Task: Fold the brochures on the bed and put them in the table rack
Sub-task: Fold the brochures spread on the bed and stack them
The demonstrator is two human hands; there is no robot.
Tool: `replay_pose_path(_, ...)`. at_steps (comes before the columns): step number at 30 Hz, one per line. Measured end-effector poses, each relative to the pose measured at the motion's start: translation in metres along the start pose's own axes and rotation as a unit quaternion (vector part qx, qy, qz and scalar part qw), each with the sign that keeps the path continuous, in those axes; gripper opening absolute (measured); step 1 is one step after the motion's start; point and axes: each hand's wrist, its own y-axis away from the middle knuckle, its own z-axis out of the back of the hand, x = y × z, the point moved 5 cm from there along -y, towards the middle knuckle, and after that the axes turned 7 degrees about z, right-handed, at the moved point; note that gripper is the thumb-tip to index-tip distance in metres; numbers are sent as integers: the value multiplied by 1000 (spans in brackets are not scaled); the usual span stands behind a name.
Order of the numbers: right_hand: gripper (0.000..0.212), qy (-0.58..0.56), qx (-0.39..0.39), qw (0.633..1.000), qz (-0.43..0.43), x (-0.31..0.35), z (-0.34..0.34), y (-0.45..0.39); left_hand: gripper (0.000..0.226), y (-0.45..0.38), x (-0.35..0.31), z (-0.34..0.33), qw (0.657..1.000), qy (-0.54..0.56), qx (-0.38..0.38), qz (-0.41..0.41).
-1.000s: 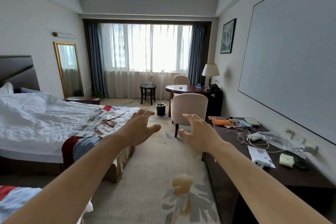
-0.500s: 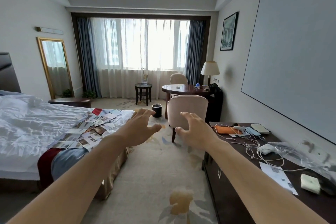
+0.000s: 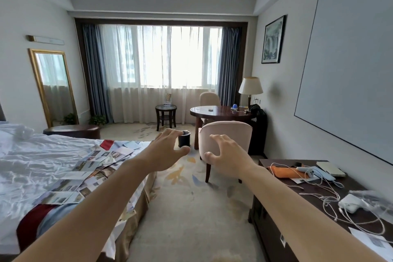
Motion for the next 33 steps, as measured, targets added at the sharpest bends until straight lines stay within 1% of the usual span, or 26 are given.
replay_pose_path(6,71,2,-5,1000,0,-9,-21,-83,63,-74,37,6,1000,8,-1,-10)
replay_pose_path(10,70,0,1,1000,9,-22,-44,-138,64,-127,66,-3,1000,9,2,-10)
replay_pose_path(20,64,10,-5,1000,12,-87,-99,-308,67,-296,143,-20,1000,-5,1,14)
replay_pose_path(26,69,11,6,1000,24,-116,-125,-409,66,-396,179,-15,1000,-8,-11,17)
replay_pose_path(33,70,7,2,999,31,-157,-163,-523,67,-512,234,-31,1000,-17,-4,21)
